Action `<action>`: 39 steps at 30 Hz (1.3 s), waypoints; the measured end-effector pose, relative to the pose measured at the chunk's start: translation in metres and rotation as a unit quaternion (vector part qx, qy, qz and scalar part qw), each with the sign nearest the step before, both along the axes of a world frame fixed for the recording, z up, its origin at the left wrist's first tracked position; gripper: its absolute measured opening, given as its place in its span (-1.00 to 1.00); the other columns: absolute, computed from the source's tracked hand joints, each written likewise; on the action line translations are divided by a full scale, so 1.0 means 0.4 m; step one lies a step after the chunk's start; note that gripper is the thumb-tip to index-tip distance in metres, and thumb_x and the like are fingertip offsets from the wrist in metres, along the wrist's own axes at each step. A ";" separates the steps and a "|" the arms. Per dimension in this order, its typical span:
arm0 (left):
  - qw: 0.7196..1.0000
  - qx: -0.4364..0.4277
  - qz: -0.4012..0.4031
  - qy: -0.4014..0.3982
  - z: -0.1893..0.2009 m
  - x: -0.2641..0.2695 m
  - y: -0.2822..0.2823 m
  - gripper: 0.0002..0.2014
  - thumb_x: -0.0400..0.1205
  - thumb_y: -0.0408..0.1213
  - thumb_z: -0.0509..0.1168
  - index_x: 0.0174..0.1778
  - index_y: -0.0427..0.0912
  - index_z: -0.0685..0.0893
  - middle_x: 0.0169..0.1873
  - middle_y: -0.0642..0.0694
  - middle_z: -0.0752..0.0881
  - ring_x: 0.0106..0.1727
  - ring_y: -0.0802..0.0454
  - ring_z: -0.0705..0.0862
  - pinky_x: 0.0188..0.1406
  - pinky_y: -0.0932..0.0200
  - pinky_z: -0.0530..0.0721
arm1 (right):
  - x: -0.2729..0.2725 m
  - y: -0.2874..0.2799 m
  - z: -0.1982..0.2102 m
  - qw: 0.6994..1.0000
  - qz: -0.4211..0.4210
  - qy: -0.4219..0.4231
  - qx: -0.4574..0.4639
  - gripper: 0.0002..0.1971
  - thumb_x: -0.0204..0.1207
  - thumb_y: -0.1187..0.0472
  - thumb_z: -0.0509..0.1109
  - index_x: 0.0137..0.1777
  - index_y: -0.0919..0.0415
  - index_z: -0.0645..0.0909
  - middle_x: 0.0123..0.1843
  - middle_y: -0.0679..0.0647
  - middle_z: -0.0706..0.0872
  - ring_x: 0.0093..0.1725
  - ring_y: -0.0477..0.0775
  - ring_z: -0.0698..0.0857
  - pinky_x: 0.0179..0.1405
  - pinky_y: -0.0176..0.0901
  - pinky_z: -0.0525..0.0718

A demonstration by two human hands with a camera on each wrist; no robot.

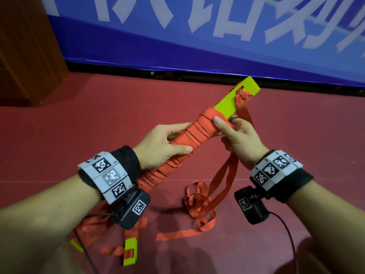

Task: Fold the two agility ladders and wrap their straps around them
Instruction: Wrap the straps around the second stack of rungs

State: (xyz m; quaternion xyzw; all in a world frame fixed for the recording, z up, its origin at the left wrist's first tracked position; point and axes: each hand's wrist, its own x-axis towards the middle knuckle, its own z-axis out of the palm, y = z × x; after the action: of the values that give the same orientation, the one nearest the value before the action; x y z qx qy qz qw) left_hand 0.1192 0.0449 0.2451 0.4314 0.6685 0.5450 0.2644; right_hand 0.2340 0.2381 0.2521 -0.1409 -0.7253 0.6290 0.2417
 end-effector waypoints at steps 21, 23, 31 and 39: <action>0.845 -0.105 0.235 0.469 -0.036 0.082 0.030 -0.35 0.40 -0.04 0.63 0.35 0.14 0.49 0.16 0.05 0.54 -0.13 -0.08 0.70 -0.23 0.10 0.48 | -0.025 -0.059 0.001 0.982 -0.185 0.000 -0.036 -0.62 0.60 0.02 0.54 -0.39 0.12 0.55 -0.66 -0.20 0.49 -0.67 -0.24 0.44 -0.59 -0.40 0.41; 0.852 -0.089 0.238 0.458 -0.036 0.076 0.029 -0.40 0.43 -0.09 0.60 0.34 0.15 0.50 0.15 0.07 0.55 -0.13 -0.09 0.72 -0.32 0.10 0.55 | -0.024 -0.059 0.003 0.983 -0.184 0.007 -0.016 -0.66 0.58 0.01 0.55 -0.36 0.11 0.61 -0.62 -0.22 0.58 -0.59 -0.27 0.55 -0.48 -0.38 0.53; 0.891 -0.038 0.226 0.392 -0.042 0.040 0.021 -0.52 0.39 -0.14 0.50 0.25 0.13 0.64 -0.03 0.11 0.70 -0.07 -0.13 0.73 -0.16 -0.08 0.73 | 0.008 -0.048 0.016 0.985 -0.133 -0.045 0.099 -0.68 0.64 -0.06 0.47 -0.28 0.09 0.62 -0.68 -0.29 0.52 -0.63 -0.27 0.50 -0.47 -0.44 0.40; 0.959 0.025 0.209 0.190 -0.027 0.028 0.015 -0.59 0.36 -0.32 0.53 0.12 0.09 0.75 -0.07 0.17 0.83 -0.01 0.20 0.79 0.06 0.05 0.77 | 0.034 -0.051 0.044 0.986 -0.074 -0.027 0.147 -0.74 0.70 0.11 0.41 0.08 0.36 0.68 -0.17 0.15 0.87 -0.63 -0.31 0.56 -0.57 -0.52 0.41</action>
State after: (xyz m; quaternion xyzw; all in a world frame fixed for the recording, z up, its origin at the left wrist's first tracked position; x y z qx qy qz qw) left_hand 0.1302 0.0507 0.2344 0.3843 0.7676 0.5130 0.0022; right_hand 0.2476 0.2176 0.2695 -0.1736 -0.8035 0.4925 0.2859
